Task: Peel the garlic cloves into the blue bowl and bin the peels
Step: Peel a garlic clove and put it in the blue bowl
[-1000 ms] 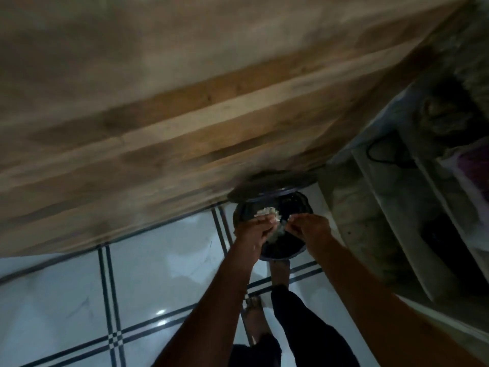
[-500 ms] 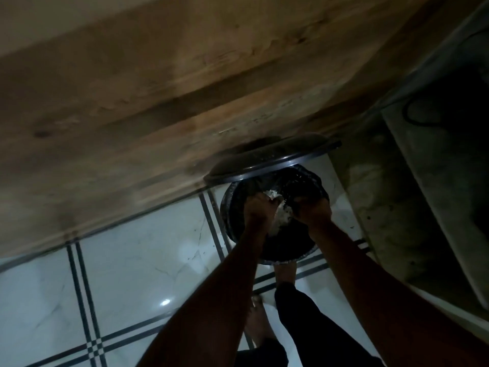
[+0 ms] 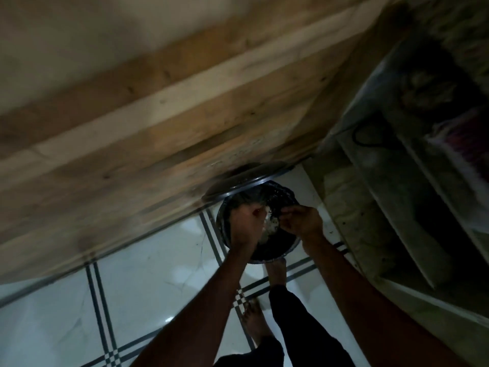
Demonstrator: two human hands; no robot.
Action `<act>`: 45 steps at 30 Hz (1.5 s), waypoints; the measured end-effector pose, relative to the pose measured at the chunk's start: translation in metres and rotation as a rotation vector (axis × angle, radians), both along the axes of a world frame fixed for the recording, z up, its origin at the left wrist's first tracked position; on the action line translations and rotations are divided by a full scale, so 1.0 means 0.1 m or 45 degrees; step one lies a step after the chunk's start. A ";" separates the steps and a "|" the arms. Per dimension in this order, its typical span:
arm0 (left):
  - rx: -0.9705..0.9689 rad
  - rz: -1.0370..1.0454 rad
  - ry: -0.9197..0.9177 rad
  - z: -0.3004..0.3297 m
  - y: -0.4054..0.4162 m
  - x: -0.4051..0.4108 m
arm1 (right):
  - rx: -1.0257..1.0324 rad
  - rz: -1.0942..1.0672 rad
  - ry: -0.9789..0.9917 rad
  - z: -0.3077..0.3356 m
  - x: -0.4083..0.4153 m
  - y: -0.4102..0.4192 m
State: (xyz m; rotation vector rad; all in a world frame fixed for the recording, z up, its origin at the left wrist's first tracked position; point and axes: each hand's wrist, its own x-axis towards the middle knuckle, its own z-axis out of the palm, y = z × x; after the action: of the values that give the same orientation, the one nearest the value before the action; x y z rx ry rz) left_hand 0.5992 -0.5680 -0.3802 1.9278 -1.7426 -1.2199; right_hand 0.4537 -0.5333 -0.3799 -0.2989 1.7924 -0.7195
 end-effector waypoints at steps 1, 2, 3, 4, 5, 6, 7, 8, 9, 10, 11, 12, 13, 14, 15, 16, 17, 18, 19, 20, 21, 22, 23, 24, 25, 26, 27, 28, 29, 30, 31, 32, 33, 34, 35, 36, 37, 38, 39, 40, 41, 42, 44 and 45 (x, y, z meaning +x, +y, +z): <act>-0.001 0.029 0.066 0.32 0.09 -0.03 | -0.027 -0.055 -0.063 0.29 -0.04 0.11; -0.025 0.016 0.127 0.61 0.18 -0.07 | -0.055 -0.092 -0.083 0.56 -0.12 0.22; -0.028 -0.001 0.154 0.91 0.30 -0.11 | -0.095 -0.093 -0.091 0.86 -0.18 0.37; -0.025 -0.021 0.206 1.20 0.41 -0.16 | -0.143 -0.075 -0.052 1.20 -0.26 0.51; -0.021 -0.042 0.260 1.55 0.53 -0.24 | -0.202 -0.036 0.025 1.55 -0.36 0.69; -0.013 -0.060 0.330 1.87 0.67 -0.32 | -0.268 0.007 0.100 1.91 -0.46 0.91; -0.013 -0.085 0.400 2.21 0.79 -0.43 | -0.323 0.012 0.191 2.24 -0.58 1.11; 0.001 -0.106 0.476 2.51 0.95 -0.55 | -0.378 -0.015 0.275 2.57 -0.69 1.33; 0.027 -0.135 0.554 2.78 1.10 -0.68 | -0.433 -0.045 0.353 2.89 -0.82 1.54; 0.055 -0.172 0.630 3.05 1.26 -0.84 | -0.481 -0.079 0.414 3.21 -0.95 1.76; 0.087 -0.212 0.700 3.30 1.43 -1.01 | -0.515 -0.122 0.443 3.51 -1.07 1.99; 0.121 -0.247 0.770 3.52 1.59 -1.20 | -0.544 -0.175 0.451 3.76 -1.19 2.23; 0.149 -0.289 0.838 3.73 1.78 -1.40 | -0.574 -0.216 0.455 3.99 -1.32 2.48; 0.176 -0.327 0.895 3.92 1.98 -1.60 | -0.619 -0.269 0.447 4.17 -1.44 2.75; 0.201 -0.367 0.949 4.10 2.16 -1.80 | -0.659 -0.314 0.454 4.31 -1.58 2.99; 0.231 -0.404 1.001 4.26 2.34 -2.00 | -0.702 -0.363 0.464 4.44 -1.71 3.24; 0.265 -0.446 1.044 4.39 2.54 -2.20 | -0.718 -0.413 0.490 4.54 -1.84 3.49; 0.296 -0.487 1.074 4.51 2.75 -2.40 | -0.735 -0.476 0.509 4.62 -1.97 3.75; 0.323 -0.534 1.089 4.59 2.99 -2.60 | -0.754 -0.547 0.517 4.67 -2.12 4.05; 0.360 -0.578 1.098 4.65 3.25 -2.81 | -0.770 -0.618 0.522 4.72 -2.27 4.35; 0.394 -0.619 1.097 4.68 3.49 -3.00 | -0.775 -0.682 0.529 4.75 -2.42 4.63; 0.430 -0.651 1.087 4.69 3.76 -3.21 | -0.768 -0.741 0.545 4.76 -2.58 4.93; 0.461 -0.678 1.070 4.69 4.01 -3.41 | -0.754 -0.793 0.560 4.77 -2.74 5.22; 0.488 -0.700 1.059 4.66 4.28 -3.61 | -0.738 -0.829 0.576 4.76 -2.90 5.50; 0.510 -0.719 1.046 4.63 4.54 -3.80 | -0.718 -0.852 0.591 4.74 -3.05 5.79; 0.533 -0.742 1.032 4.59 4.80 -3.99 | -0.700 -0.870 0.605 4.71 -3.19 6.05; 0.559 -0.768 1.013 4.54 5.04 -4.18 | -0.680 -0.890 0.622 4.67 -3.33 6.29; 0.586 -0.793 0.995 4.49 5.27 -4.36 | -0.663 -0.915 0.635 4.64 -3.45 6.51; 0.599 -0.820 0.974 4.44 5.47 -4.51 | -0.644 -0.943 0.645 4.59 -3.56 6.70; 0.597 -0.852 0.956 4.39 5.64 -4.67 | -0.626 -0.973 0.651 4.54 -3.66 6.87; 0.583 -0.883 0.933 4.33 5.79 -4.81 | -0.602 -0.996 0.659 4.48 -3.76 7.04; 0.572 -0.908 0.907 4.28 5.91 -4.94 | -0.576 -1.010 0.669 4.41 -3.85 7.18; 0.560 -0.932 0.875 4.22 6.02 -5.07 | -0.540 -1.022 0.680 4.34 -3.94 7.32; 0.542 -0.961 0.842 4.14 6.10 -5.18 | -0.496 -1.024 0.700 4.27 -4.02 7.43; 0.502 -0.996 0.803 4.06 6.17 -5.29 | -0.444 -1.018 0.728 4.20 -4.10 7.53; 0.433 -1.039 0.764 3.98 6.22 -5.38 | -0.382 -1.000 0.777 4.11 -4.18 7.62; 0.304 -1.099 0.706 3.89 6.25 -5.48 | -0.312 -0.970 0.847 4.03 -4.26 7.69; 0.124 -1.182 0.633 3.79 6.27 -5.57 | -0.222 -0.935 0.937 3.95 -4.34 7.75; -0.093 -1.281 0.533 3.70 6.28 -5.65 | -0.114 -0.902 1.026 3.88 -4.42 7.81; -0.326 -1.383 0.413 3.60 6.28 -5.73 | -0.010 -0.872 1.120 3.81 -4.50 7.85; -0.528 -1.477 0.275 3.51 6.28 -5.80 | 0.080 -0.827 1.198 3.74 -4.59 7.88; -0.663 -1.550 0.138 3.42 6.26 -5.84 | 0.147 -0.770 1.246 3.69 -4.66 7.91; -0.771 -1.653 -0.064 3.25 6.22 -5.85 | 0.217 -0.700 1.228 3.62 -4.77 7.93; -0.795 -1.699 -0.122 3.17 6.20 -5.83 | 0.236 -0.674 1.210 3.61 -4.80 7.94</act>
State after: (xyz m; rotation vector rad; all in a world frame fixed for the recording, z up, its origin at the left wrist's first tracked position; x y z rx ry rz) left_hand 0.0160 0.0516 -0.0630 0.3321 -3.0509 -0.6043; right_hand -0.0265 0.2604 -0.0192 -0.0157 2.8885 -0.8326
